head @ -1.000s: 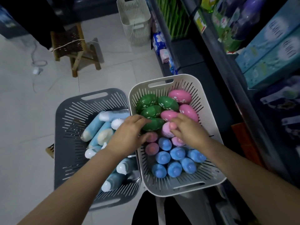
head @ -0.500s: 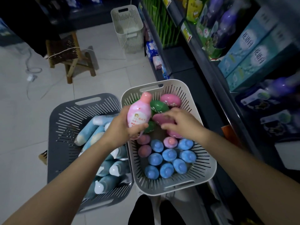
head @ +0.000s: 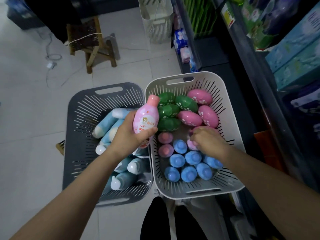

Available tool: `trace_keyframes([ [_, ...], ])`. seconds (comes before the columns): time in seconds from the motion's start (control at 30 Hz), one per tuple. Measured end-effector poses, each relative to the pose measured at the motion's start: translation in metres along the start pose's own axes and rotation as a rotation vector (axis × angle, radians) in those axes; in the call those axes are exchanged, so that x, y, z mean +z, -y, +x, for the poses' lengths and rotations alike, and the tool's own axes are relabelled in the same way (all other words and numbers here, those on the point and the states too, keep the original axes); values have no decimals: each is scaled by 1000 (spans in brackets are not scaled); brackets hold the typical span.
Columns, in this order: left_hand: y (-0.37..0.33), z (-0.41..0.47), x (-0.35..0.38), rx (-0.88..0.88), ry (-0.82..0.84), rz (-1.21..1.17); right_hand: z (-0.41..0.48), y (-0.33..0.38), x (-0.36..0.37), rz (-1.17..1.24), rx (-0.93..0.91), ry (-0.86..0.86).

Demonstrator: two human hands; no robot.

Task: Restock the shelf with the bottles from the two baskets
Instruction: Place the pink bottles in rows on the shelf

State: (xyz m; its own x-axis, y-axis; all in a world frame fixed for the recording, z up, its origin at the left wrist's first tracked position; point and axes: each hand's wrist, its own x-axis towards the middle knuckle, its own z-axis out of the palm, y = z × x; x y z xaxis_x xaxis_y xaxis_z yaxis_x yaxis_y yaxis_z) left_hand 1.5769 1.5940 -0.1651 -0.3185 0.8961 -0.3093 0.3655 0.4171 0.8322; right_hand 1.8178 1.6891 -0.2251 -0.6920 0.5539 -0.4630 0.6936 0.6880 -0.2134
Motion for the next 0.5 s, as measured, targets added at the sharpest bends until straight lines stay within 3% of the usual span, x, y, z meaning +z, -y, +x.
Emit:
trace_keyframes([
  [0.23, -29, -15, -1, -36, -20, -67, -36, -2, -35, 316, 117, -8],
  [0.5, -101, -31, -9, 33, -8, -134, -85, 2, -127, 537, 140, -271],
])
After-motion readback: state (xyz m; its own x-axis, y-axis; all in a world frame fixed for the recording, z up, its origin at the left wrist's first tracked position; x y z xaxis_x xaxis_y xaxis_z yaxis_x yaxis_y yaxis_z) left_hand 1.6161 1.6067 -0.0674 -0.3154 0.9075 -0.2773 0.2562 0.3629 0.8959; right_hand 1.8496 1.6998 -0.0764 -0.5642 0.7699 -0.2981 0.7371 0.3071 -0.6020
